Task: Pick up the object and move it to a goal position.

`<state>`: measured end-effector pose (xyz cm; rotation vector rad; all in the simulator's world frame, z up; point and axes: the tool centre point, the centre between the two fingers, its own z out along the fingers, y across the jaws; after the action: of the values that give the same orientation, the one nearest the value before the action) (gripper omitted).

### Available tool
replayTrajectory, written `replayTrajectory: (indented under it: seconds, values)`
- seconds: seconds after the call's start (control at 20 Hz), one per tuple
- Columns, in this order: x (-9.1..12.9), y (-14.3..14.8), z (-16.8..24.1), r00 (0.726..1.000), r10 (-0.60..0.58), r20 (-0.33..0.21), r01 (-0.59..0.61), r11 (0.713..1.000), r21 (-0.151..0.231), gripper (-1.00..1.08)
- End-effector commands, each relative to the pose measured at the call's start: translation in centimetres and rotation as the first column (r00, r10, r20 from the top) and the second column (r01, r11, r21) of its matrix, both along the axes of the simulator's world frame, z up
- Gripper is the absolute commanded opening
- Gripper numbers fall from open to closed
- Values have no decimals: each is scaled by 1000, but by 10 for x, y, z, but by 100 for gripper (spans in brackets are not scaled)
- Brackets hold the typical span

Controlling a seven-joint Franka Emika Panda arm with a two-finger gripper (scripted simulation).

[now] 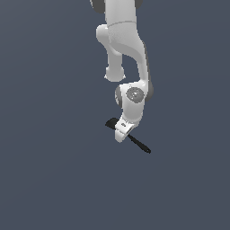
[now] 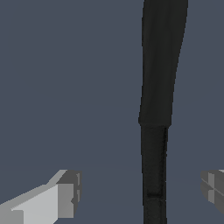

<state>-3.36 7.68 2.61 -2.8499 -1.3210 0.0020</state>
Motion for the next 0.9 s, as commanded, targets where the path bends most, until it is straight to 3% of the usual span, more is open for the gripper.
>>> replayTrajectory:
  seconds: [0.0, 0.15, 0.2, 0.85]
  values:
    - [1, 0, -7, 1000, 0, 1, 0, 1000, 0, 100]
    - [1, 0, -9, 1000, 0, 1, 0, 1000, 0, 100]
    - [1, 0, -9, 1000, 0, 1, 0, 1000, 0, -100]
    - [2, -3, -6, 1000, 0, 2, 0, 1000, 0, -100]
